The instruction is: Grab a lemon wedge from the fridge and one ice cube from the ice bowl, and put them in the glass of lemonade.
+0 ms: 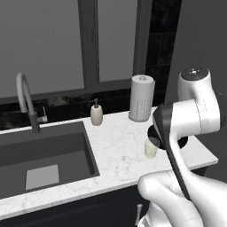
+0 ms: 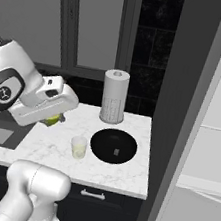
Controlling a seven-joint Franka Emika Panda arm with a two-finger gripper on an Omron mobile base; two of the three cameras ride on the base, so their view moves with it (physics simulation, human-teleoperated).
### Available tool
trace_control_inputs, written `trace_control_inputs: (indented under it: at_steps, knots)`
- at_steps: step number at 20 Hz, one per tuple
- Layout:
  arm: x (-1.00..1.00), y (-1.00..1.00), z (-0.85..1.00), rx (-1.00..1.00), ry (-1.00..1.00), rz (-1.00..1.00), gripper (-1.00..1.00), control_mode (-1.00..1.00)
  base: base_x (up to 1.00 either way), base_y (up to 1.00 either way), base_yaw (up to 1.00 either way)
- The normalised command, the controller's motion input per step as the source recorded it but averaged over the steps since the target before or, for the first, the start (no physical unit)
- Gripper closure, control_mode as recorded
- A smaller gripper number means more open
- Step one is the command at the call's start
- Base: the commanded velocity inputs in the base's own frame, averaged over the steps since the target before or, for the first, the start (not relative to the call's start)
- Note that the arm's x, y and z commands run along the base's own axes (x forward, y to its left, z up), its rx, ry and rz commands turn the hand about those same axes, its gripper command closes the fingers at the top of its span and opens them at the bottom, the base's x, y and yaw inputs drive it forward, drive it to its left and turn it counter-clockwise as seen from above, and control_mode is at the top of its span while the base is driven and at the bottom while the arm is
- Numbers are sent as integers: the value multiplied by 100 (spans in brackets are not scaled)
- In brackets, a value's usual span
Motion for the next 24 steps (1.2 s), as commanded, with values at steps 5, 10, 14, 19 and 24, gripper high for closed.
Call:
trace_control_inputs:
  at_steps: [5, 10, 14, 19, 24]
  knots:
    - [26, -31, -46, -36, 17, 41, 100, -100, 0, 0, 0]
    - [10, -16, -46, -27, 2, 62, 100, -100, 0, 0, 0]
    - [0, -3, -13, -23, 0, 70, 100, -100, 0, 0, 0]
    - [0, 0, 0, -28, 6, 61, 100, -100, 0, 0, 0]
    - [4, 0, -9, -49, 19, 54, 100, -100, 0, 0, 0]
